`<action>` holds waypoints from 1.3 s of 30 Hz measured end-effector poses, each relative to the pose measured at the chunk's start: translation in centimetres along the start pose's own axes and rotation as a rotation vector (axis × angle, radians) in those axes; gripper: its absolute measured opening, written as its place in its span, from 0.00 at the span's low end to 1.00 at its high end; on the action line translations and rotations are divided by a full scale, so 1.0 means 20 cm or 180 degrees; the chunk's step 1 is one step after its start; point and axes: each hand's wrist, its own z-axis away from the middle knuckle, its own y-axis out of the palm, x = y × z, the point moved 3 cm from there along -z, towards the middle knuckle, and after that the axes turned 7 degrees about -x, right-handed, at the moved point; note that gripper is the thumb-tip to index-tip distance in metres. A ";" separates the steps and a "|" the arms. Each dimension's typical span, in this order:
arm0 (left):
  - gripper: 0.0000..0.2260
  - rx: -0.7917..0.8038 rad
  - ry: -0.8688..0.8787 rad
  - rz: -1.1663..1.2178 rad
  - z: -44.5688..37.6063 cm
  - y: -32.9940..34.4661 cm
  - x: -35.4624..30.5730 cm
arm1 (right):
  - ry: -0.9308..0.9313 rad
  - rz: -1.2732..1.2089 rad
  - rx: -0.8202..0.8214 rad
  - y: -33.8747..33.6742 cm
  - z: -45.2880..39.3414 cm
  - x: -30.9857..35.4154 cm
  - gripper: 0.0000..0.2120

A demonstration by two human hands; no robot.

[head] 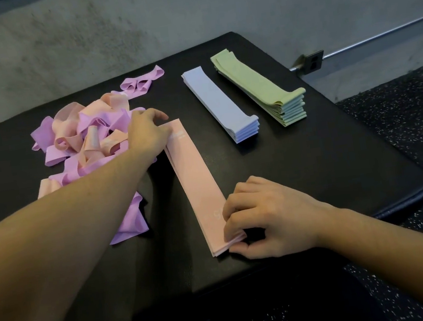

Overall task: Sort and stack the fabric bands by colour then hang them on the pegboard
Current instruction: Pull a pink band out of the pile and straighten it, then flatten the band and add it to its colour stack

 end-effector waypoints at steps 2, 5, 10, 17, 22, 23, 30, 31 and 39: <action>0.10 -0.0045 0.0155 -0.0100 0.01 -0.02 -0.01 | 0.0017 -0.0006 -0.0026 0.00 0.00 0.00 0.07; 0.08 -0.0047 0.0426 -0.0041 0.06 -0.06 -0.02 | 0.0107 0.0007 -0.0212 -0.01 0.00 0.00 0.14; 0.05 -0.0017 0.0630 0.0122 0.22 -0.18 0.00 | 0.0323 -0.0029 -0.0340 -0.02 0.00 0.01 0.18; 0.05 -0.0069 0.0897 0.0202 0.54 -0.44 0.17 | 0.0603 -0.0012 -0.0396 -0.03 0.00 0.02 0.18; 0.06 -0.0020 0.0905 0.0179 0.72 -0.61 0.39 | 0.1147 -0.0477 -0.0762 -0.03 -0.01 0.04 0.15; 0.07 -0.0043 0.0953 0.0142 0.76 -0.64 0.43 | 0.1236 -0.0537 -0.0791 -0.04 -0.01 0.05 0.13; 0.10 -0.0321 0.0881 -0.0178 0.97 -0.76 0.73 | 0.1258 -0.0543 -0.0596 -0.01 -0.14 0.21 0.15; 0.10 -0.0378 0.0851 -0.0213 0.97 -0.78 0.77 | 0.1212 -0.0527 -0.0551 0.00 -0.17 0.23 0.15; 0.10 -0.0619 0.0076 0.0355 0.93 -0.86 0.97 | 0.0835 -0.0332 -0.0052 0.14 -0.54 0.40 0.17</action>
